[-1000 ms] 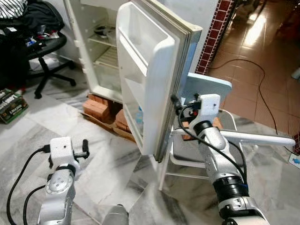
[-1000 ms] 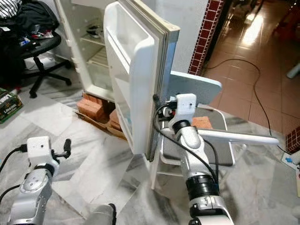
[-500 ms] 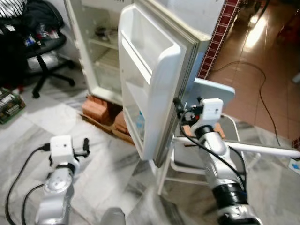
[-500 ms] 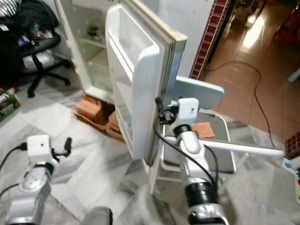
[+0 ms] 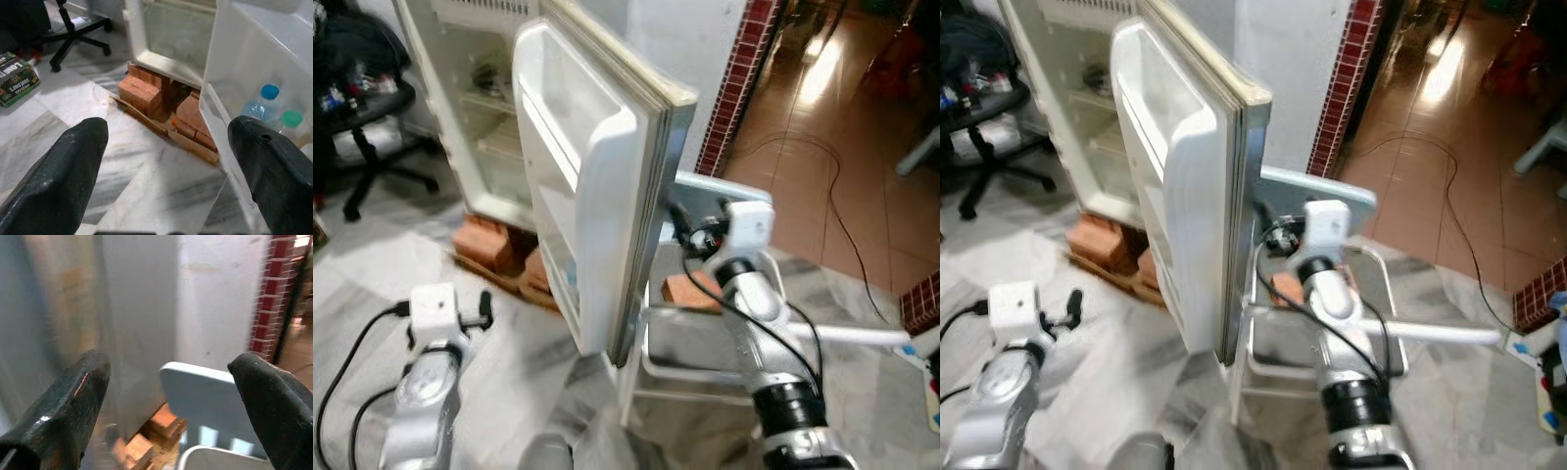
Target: Restocking fridge
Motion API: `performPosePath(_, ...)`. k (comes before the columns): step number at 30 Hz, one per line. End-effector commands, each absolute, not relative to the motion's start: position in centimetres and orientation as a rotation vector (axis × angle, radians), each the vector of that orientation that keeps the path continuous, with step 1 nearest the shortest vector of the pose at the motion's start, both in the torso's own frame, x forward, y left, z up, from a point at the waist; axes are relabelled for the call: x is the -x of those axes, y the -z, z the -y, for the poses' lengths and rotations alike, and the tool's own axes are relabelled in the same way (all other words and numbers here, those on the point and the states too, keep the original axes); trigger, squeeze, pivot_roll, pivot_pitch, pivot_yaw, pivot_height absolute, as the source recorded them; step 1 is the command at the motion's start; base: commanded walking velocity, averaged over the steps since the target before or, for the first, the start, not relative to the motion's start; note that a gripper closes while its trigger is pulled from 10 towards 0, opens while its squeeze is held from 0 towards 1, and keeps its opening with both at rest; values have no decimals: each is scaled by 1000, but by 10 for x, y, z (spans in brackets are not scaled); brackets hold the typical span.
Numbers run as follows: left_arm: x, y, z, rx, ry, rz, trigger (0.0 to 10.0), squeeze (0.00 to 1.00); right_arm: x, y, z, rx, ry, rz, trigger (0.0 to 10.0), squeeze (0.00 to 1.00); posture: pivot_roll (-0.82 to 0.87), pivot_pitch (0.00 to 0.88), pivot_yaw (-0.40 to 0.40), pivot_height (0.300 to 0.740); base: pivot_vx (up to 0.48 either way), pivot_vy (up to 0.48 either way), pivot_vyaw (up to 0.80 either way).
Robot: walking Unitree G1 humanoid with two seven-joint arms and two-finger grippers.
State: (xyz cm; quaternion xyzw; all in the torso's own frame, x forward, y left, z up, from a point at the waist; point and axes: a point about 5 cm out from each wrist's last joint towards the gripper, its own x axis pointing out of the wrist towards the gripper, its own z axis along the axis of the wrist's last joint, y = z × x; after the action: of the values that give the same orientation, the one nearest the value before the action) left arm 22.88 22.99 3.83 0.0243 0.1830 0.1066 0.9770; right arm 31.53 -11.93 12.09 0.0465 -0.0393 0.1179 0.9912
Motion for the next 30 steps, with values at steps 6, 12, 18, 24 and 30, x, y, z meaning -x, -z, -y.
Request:
performPosePath(6, -232, -38, -223, -41, -202, -379, 10000, 0, -324, -123, 121, -79, -210, 67, 10000, 0, 172, 15, -52, 740, 0, 0, 0)
performPosePath(12, -235, -38, -224, -48, -200, -390, 10000, 0, -344, -148, 76, -129, -300, 117, 10000, 0, 184, 9, -54, 740, 0, 0, 0)
performPosePath(18, -229, -33, -232, -52, -284, -436, 10000, 0, -354, -163, 40, -150, -379, 119, 10000, 0, 209, 7, -64, 740, 0, 0, 0)
performPosePath(24, -215, -26, -243, -70, -333, -480, 10000, 0, -354, -163, 13, -169, -426, 75, 10000, 0, 232, 7, -73, 740, 0, 0, 0)
performPosePath(30, -216, -26, -242, -76, -328, -477, 10000, 0, -334, -171, -34, -259, -625, 46, 10000, 0, 242, 2, -80, 740, 0, 0, 0)
